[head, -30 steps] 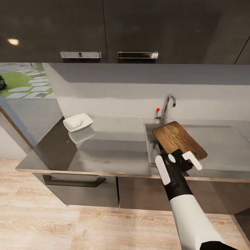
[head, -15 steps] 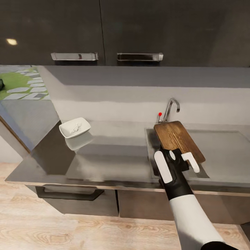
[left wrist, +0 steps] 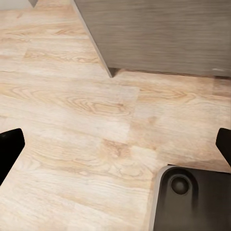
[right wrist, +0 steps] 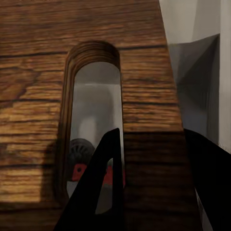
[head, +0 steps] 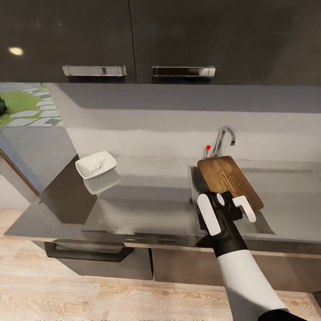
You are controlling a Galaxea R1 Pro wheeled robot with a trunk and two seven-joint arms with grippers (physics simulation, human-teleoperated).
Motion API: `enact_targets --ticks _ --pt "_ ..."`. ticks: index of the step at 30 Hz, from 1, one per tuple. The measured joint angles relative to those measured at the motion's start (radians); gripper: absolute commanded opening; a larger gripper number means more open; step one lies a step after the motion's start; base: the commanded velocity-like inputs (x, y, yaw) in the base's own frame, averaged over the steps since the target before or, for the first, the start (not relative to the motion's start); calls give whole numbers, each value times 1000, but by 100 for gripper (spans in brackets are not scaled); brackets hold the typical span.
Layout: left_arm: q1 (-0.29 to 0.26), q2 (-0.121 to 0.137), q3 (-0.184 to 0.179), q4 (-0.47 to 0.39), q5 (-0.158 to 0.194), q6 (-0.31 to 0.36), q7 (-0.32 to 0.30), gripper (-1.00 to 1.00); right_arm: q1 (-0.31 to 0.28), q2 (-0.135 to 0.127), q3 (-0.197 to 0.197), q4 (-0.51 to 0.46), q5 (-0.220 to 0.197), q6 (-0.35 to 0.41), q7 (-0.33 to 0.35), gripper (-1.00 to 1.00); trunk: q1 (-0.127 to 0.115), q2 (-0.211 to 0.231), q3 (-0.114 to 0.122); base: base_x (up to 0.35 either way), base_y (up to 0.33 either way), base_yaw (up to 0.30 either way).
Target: In the kitchen, take the Vidalia onion out of the sink, dice it on the chopping board with the paring knife, put the diced onion into the bowl on the countertop, then place both the paring knife and the chopping board into the sink.
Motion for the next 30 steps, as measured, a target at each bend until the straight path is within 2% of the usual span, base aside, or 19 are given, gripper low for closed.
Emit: enact_targets --ticks 13,17,20,23,27,30 --pt "0 0 0 0 0 0 0 100 0 0 -5 11 1 0 0 -100 0 0 -20 131 0 19" --pt "0 0 0 0 0 0 0 100 0 0 -17 33 2 -1 1 -100 0 0 -27 33 0 0" --pt "0 0 0 0 0 0 0 100 0 0 -72 65 -4 -2 3 -100 0 0 -31 4 0 0" --pt "0 0 0 0 0 0 0 100 0 -1 -145 108 -33 -2 20 -100 0 0 -36 0 0 0" --pt "0 0 0 0 0 0 0 100 0 -1 -170 132 -41 -1 44 -100 0 0 -42 0 0 0" --pt "0 0 0 0 0 0 0 100 0 -1 -173 134 -43 0 46 -100 0 0 -47 0 0 0"
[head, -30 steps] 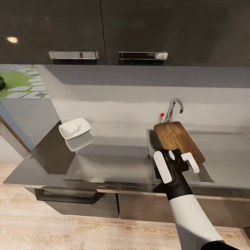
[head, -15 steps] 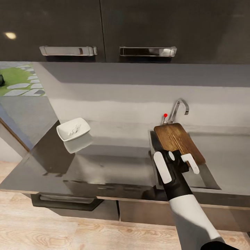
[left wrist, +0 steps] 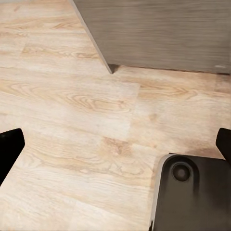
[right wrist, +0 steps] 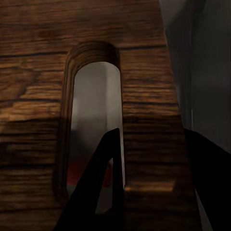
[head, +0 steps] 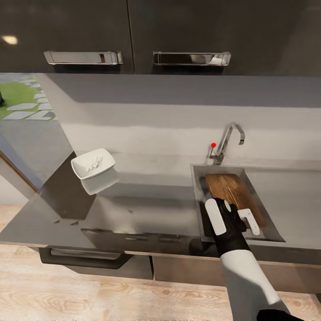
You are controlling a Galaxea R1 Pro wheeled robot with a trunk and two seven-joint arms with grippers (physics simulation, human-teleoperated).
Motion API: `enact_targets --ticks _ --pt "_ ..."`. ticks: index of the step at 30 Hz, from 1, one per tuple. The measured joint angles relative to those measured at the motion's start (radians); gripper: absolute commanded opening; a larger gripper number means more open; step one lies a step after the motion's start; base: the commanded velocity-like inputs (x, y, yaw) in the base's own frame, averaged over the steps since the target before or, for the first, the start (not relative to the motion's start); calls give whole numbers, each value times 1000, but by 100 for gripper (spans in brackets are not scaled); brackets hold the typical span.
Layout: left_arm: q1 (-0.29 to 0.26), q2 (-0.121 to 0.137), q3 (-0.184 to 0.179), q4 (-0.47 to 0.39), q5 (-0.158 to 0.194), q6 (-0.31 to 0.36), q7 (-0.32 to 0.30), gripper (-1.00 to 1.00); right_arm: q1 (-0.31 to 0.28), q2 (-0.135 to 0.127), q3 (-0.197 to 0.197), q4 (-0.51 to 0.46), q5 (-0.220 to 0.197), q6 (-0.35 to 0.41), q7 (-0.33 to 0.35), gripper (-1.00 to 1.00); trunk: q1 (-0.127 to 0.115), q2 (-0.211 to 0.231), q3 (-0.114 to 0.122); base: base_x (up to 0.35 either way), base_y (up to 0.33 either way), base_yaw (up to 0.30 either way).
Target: In the kitchen, take the Vidalia onion out of the sink, dice it on the chopping board with the paring knife, put the diced onion into the bowl on the countertop, then place both the paring knife and the chopping board into the sink.
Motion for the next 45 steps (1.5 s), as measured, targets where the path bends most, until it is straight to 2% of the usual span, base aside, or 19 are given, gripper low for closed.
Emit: enact_targets --ticks 17,45 --pt "0 0 0 2 0 0 0 100 0 0 0 2 -2 0 3 -100 0 0 -27 60 -34 0" --pt "0 -1 0 6 0 0 0 100 0 0 -2 22 0 0 27 -100 0 0 -72 2 -1 0"
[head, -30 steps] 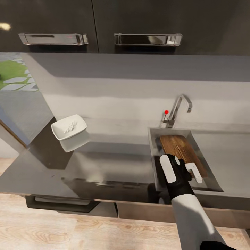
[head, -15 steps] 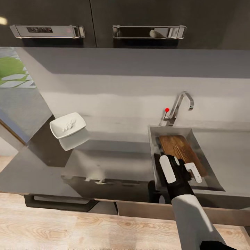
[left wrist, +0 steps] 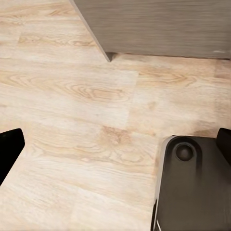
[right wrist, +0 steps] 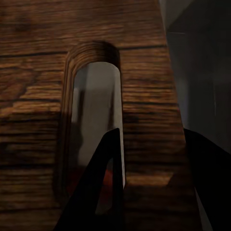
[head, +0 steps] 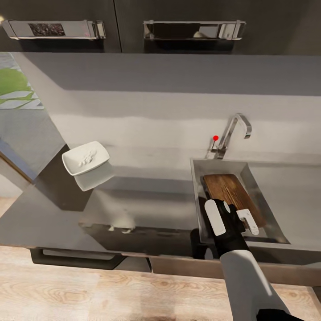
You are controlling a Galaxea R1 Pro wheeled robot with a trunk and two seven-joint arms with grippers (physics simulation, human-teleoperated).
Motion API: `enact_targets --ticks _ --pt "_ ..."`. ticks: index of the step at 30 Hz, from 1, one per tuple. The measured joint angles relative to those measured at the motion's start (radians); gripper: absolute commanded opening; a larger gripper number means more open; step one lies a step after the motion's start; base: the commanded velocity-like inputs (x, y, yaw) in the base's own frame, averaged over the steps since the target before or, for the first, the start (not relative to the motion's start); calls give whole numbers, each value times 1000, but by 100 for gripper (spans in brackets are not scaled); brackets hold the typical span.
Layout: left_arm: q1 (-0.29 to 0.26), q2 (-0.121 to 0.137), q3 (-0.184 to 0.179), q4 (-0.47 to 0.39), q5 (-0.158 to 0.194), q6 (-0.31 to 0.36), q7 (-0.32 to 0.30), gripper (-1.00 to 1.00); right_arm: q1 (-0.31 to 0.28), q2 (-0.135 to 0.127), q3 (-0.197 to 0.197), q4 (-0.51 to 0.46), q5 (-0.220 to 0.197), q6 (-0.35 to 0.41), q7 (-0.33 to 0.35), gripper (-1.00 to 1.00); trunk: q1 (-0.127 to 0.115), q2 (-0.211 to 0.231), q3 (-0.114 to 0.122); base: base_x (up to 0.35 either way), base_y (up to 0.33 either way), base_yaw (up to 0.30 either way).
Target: In the kitchen, take the Vidalia onion out of the sink, dice it on the chopping board with the paring knife, put the diced onion into the bowl on the countertop, then place both the paring knife and the chopping board into the sink.
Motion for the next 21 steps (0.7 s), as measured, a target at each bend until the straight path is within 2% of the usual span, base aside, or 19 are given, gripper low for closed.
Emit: enact_targets --ticks 15,16,21 --pt "0 -1 0 0 0 0 0 100 0 0 0 0 -4 1 -1 -100 0 0 -14 0 0 0" --pt "0 0 0 0 0 0 0 100 0 0 0 0 -5 1 -1 100 0 0 -14 0 0 0" --pt "0 0 0 0 0 0 0 100 0 0 0 0 -4 1 -1 100 0 0 -15 0 0 0"
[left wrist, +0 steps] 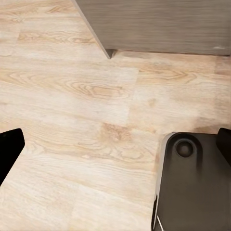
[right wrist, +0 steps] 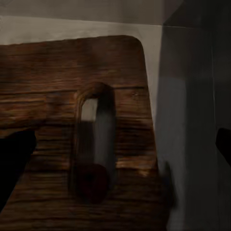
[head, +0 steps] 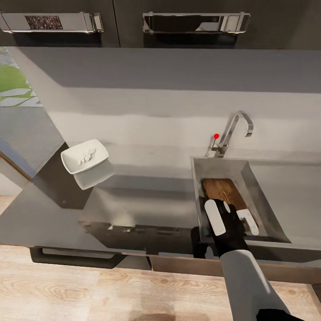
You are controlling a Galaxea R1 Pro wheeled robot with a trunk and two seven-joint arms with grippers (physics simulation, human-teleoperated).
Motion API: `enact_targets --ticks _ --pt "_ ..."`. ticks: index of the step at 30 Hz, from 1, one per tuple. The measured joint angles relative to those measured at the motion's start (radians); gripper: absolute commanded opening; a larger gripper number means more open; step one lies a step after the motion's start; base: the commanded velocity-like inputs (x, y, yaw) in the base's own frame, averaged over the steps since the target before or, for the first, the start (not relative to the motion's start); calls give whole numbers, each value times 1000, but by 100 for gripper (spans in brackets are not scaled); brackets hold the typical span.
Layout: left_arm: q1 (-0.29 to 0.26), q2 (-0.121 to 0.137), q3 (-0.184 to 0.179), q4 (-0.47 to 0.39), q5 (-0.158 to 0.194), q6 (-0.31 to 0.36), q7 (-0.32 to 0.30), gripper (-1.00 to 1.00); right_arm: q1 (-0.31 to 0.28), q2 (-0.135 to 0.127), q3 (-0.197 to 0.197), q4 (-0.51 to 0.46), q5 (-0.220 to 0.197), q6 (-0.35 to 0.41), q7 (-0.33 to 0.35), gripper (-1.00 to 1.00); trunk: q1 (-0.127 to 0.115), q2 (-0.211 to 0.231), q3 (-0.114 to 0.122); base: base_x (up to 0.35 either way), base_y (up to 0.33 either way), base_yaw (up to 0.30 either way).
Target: In the kitchen, take the Vidalia onion out of the sink, dice it on the chopping board with the paring knife, put the diced onion into the bowl on the countertop, then place both the paring knife and the chopping board into the sink.
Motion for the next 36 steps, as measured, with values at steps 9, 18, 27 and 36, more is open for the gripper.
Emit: enact_targets --ticks 9,18,27,36 --pt "0 0 0 0 0 0 0 100 0 0 0 -2 0 -1 0 100 0 0 0 0 0 0" --pt "0 0 0 0 0 0 0 100 0 0 34 -138 4 34 0 100 0 0 0 0 0 0" --pt "0 0 0 0 0 0 0 100 0 1 154 -428 5 418 66 100 0 0 0 0 0 0" --pt "0 1 0 0 0 0 0 100 40 -20 288 -465 9 606 474 100 0 0 0 0 0 0"
